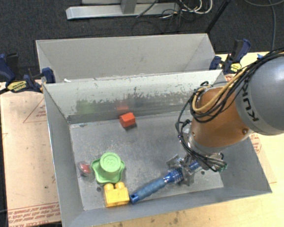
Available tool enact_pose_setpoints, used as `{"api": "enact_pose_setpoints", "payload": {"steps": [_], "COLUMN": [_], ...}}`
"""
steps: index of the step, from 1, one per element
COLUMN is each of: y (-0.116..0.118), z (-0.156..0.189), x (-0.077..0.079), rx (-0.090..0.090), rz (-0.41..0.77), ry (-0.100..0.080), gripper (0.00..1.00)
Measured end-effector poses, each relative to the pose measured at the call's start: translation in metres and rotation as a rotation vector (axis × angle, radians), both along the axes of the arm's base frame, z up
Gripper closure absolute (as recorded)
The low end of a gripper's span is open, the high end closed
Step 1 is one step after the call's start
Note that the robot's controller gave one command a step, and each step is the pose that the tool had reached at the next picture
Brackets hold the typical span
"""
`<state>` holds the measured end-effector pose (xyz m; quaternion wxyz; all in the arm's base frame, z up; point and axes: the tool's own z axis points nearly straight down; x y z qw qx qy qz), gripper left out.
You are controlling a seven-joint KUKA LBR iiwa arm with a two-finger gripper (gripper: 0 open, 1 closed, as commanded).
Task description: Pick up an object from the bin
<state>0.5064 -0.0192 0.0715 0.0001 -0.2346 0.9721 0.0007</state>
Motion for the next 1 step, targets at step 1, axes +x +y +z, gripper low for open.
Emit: {"api": "enact_pose_setpoints", "payload": {"steps": [1], "y": [0.0202], "z": [0.1201], "x": [0.0136], "rx": [0.000], "rz": [0.002], "ry": [-0.010], "gripper": [1.00]}}
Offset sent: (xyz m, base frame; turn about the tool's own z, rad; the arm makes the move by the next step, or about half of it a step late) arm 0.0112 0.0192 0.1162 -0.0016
